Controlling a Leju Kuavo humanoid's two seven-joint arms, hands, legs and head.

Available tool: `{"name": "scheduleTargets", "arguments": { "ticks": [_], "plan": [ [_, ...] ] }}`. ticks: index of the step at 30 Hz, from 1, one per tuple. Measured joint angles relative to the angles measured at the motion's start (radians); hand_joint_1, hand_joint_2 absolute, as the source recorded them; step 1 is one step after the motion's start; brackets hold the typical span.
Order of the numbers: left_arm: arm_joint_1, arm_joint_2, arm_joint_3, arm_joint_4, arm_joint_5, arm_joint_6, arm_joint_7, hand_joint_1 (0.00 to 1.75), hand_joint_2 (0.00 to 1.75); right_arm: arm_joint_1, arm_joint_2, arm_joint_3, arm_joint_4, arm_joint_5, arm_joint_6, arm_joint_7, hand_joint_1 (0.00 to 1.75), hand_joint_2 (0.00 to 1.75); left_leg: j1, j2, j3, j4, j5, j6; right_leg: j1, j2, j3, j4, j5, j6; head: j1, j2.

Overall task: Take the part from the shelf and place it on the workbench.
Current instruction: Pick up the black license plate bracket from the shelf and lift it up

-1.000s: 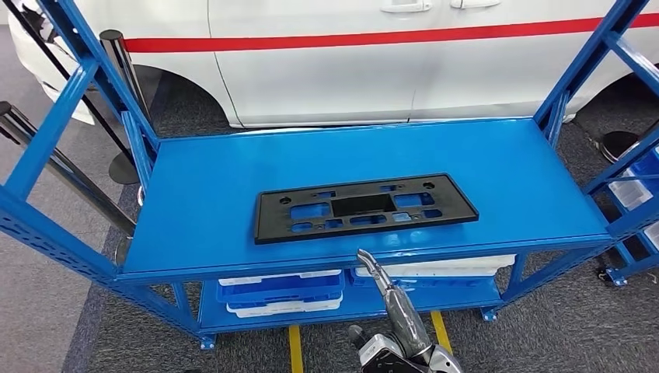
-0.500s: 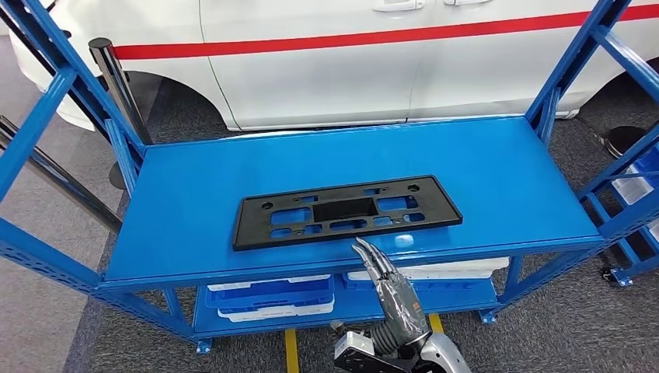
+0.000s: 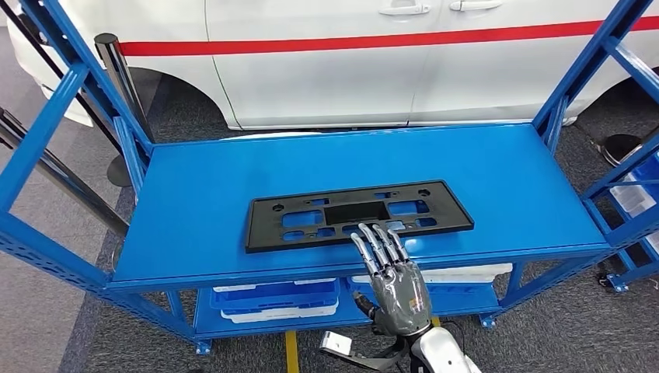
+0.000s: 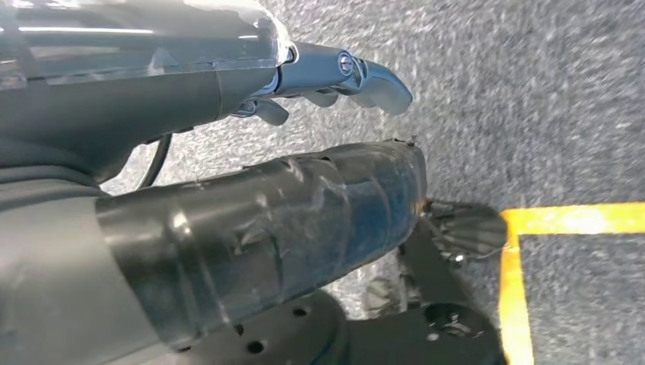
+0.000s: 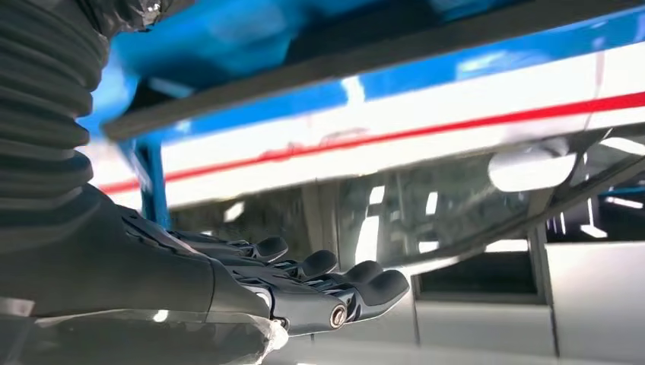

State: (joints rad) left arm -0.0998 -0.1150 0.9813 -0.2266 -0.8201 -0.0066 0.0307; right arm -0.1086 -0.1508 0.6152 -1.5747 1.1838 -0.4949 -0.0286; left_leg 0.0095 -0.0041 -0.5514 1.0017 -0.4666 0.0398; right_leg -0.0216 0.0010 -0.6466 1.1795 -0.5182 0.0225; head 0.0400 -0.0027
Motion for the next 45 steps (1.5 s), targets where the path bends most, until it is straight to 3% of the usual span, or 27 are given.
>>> {"name": "scheduleTargets", "arguments": {
  "ticks": [2,3,7,9,11,12,13,14,16,18,22,23,25,27,28,29,31,33,36,38,39,42,43,44,45],
  "plan": [
    [-0.001,-0.002,0.0,0.0,-0.002,0.0,0.002,0.0,0.0,-0.013,-0.006,0.002,0.011,0.028,-0.005,0.015,0.0,1.75,-0.001,-0.001,-0.004,0.012,-0.008,-0.01,0.0,0.001,0.049,-0.108,0.039,-0.001,0.0,0.0],
    [-0.003,-0.003,0.0,0.0,-0.003,0.0,0.003,0.0,0.0,-0.019,-0.009,0.004,0.016,0.036,-0.002,0.022,0.0,1.75,-0.003,-0.002,-0.006,0.016,-0.01,-0.016,0.002,0.002,0.058,-0.132,0.042,-0.005,0.0,0.0],
    [-0.005,-0.003,0.0,0.0,-0.011,-0.001,0.009,0.0,0.0,-0.051,-0.027,0.01,0.041,0.054,0.046,0.055,0.0,1.75,0.001,-0.001,-0.013,0.027,-0.021,-0.037,0.006,0.005,0.059,-0.14,0.047,-0.03,-0.001,0.0],
    [-0.006,-0.003,0.0,0.0,-0.013,-0.002,0.01,0.0,0.0,-0.07,-0.037,0.011,0.052,0.056,0.06,0.063,0.0,1.75,0.002,-0.001,-0.047,0.106,-0.07,-0.044,0.005,0.002,0.06,-0.144,0.05,-0.04,-0.001,0.0],
    [-0.006,-0.003,0.0,0.0,-0.013,-0.002,0.01,0.0,0.0,-0.084,-0.046,0.012,0.065,0.056,0.071,0.066,0.0,1.75,0.003,-0.001,-0.11,0.241,-0.13,-0.046,0.009,0.0,0.059,-0.144,0.049,-0.043,-0.001,0.0],
    [-0.005,-0.004,0.0,0.0,-0.013,-0.002,0.011,0.0,0.0,-0.089,-0.051,0.013,0.071,0.054,0.081,0.068,0.0,1.75,0.003,0.0,-0.133,0.288,-0.142,-0.046,0.011,-0.001,0.059,-0.144,0.049,-0.044,-0.001,0.0],
    [-0.004,-0.004,0.0,0.0,-0.014,-0.003,0.011,0.0,0.0,-0.094,-0.055,0.014,0.077,0.051,0.095,0.07,0.0,1.75,0.002,-0.001,-0.139,0.3,-0.134,-0.043,0.013,-0.001,0.059,-0.144,0.049,-0.044,-0.001,0.0],
    [-0.003,-0.004,0.0,0.0,-0.014,-0.003,0.011,0.0,0.0,-0.101,-0.061,0.016,0.083,0.046,0.112,0.072,0.0,1.75,0.001,-0.001,-0.127,0.273,-0.109,-0.039,0.015,-0.001,0.06,-0.143,0.049,-0.044,-0.001,0.0],
    [-0.004,-0.003,0.0,0.0,-0.014,-0.004,0.011,0.0,0.0,-0.123,-0.073,0.018,0.095,0.033,0.147,0.075,0.0,1.75,-0.003,-0.001,-0.067,0.143,-0.039,-0.024,0.017,0.0,0.064,-0.143,0.049,-0.044,-0.001,0.0],
    [-0.006,-0.002,0.0,0.0,-0.015,-0.005,0.011,0.0,0.0,-0.148,-0.088,0.019,0.106,0.021,0.172,0.077,0.0,1.75,-0.009,-0.001,-0.022,0.042,-0.008,-0.013,0.019,0.0,0.063,-0.142,0.049,-0.039,-0.001,0.0],
    [-0.005,-0.003,0.0,0.0,-0.015,-0.005,0.011,0.0,0.0,-0.174,-0.109,0.02,0.121,0.014,0.183,0.078,0.0,1.75,-0.011,-0.001,-0.01,0.006,0.002,-0.003,0.018,-0.001,0.057,-0.14,0.048,-0.019,-0.001,0.0],
    [-0.004,-0.003,0.0,0.0,-0.015,-0.005,0.011,0.0,0.0,-0.179,-0.113,0.022,0.124,0.013,0.183,0.078,0.0,1.75,-0.008,0.001,-0.007,-0.002,0.007,0.001,0.019,-0.001,0.05,-0.122,0.035,-0.014,0.0,0.0],
    [-0.006,-0.004,0.0,0.0,-0.015,-0.005,0.011,0.0,0.0,-0.188,-0.121,0.024,0.131,0.013,0.183,0.078,0.0,1.75,-0.007,0.002,-0.004,-0.009,0.013,0.006,0.017,0.0,0.007,-0.03,-0.017,-0.007,0.001,0.0],
    [-0.008,-0.004,0.0,0.0,-0.015,-0.005,0.011,0.0,0.0,-0.191,-0.127,0.028,0.14,0.014,0.183,0.078,0.0,1.75,-0.007,0.002,-0.006,-0.008,0.013,0.008,0.013,0.0,-0.048,0.081,-0.06,-0.002,0.001,0.0],
    [-0.007,-0.004,0.0,0.001,-0.015,-0.005,0.011,0.0,0.0,-0.19,-0.129,0.03,0.143,0.014,0.183,0.078,0.0,1.75,-0.007,0.002,-0.006,-0.007,0.012,0.008,0.011,0.0,-0.06,0.103,-0.058,-0.001,0.001,0.0],
    [-0.007,-0.004,0.0,0.001,-0.015,-0.005,0.011,0.0,0.0,-0.19,-0.131,0.032,0.147,0.014,0.183,0.078,0.0,1.75,-0.007,0.002,-0.006,-0.005,0.011,0.008,0.009,-0.001,-0.055,0.089,-0.039,0.0,0.001,0.0],
    [-0.005,-0.005,0.0,0.001,-0.015,-0.006,0.011,0.0,0.0,-0.191,-0.133,0.035,0.149,0.014,0.183,0.078,0.0,1.75,-0.006,0.001,-0.007,0.002,0.005,0.003,0.005,-0.001,-0.004,-0.022,0.023,-0.001,0.001,0.0],
    [-0.007,-0.006,0.0,0.001,-0.015,-0.006,0.011,0.0,0.0,-0.194,-0.133,0.037,0.151,0.014,0.183,0.078,0.0,1.75,-0.009,0.0,-0.012,0.014,-0.002,-0.006,0.006,0.0,0.039,-0.117,0.055,-0.006,0.001,0.0],
    [-0.008,-0.006,0.0,0.001,-0.015,-0.006,0.011,0.0,0.0,-0.195,-0.133,0.04,0.153,0.015,0.183,0.078,0.0,1.75,-0.011,-0.001,-0.016,0.018,-0.005,-0.019,0.01,0.003,0.044,-0.134,0.055,-0.022,-0.001,0.0],
    [-0.008,-0.006,0.0,0.001,-0.015,-0.006,0.011,0.0,0.0,-0.197,-0.134,0.04,0.154,0.015,0.183,0.078,0.0,1.75,-0.008,-0.001,-0.023,0.04,-0.024,-0.029,0.009,0.002,0.046,-0.138,0.057,-0.034,-0.001,0.0],
    [-0.008,-0.006,0.0,0.001,-0.015,-0.006,0.011,0.0,0.0,-0.198,-0.134,0.04,0.154,0.015,0.183,0.079,0.0,1.75,-0.007,-0.001,-0.039,0.077,-0.048,-0.033,0.008,0.002,0.047,-0.141,0.059,-0.039,-0.001,0.0],
    [-0.007,-0.006,0.0,0.001,-0.015,-0.006,0.011,0.0,0.0,-0.199,-0.135,0.041,0.155,0.015,0.184,0.079,0.0,1.75,-0.005,0.0,-0.125,0.267,-0.136,-0.041,0.011,0.0,0.047,-0.141,0.058,-0.046,-0.001,0.0],
    [-0.006,-0.006,0.0,0.001,-0.015,-0.006,0.011,0.0,0.0,-0.199,-0.135,0.042,0.156,0.012,0.189,0.079,0.0,1.75,-0.005,0.0,-0.144,0.303,-0.142,-0.041,0.012,0.0,0.047,-0.141,0.058,-0.047,-0.001,0.0],
    [-0.005,-0.006,0.0,0.001,-0.015,-0.006,0.011,0.0,0.0,-0.201,-0.135,0.043,0.158,0.005,0.198,0.078,0.0,1.75,-0.005,0.0,-0.143,0.3,-0.128,-0.038,0.014,0.0,0.048,-0.141,0.057,-0.047,-0.001,0.0],
    [-0.004,-0.006,0.0,0.001,-0.015,-0.006,0.011,0.0,0.0,-0.204,-0.135,0.043,0.159,-0.005,0.211,0.076,0.0,1.75,-0.006,0.0,-0.125,0.257,-0.097,-0.034,0.015,0.001,0.05,-0.141,0.057,-0.047,-0.001,0.0]
  ]
}}
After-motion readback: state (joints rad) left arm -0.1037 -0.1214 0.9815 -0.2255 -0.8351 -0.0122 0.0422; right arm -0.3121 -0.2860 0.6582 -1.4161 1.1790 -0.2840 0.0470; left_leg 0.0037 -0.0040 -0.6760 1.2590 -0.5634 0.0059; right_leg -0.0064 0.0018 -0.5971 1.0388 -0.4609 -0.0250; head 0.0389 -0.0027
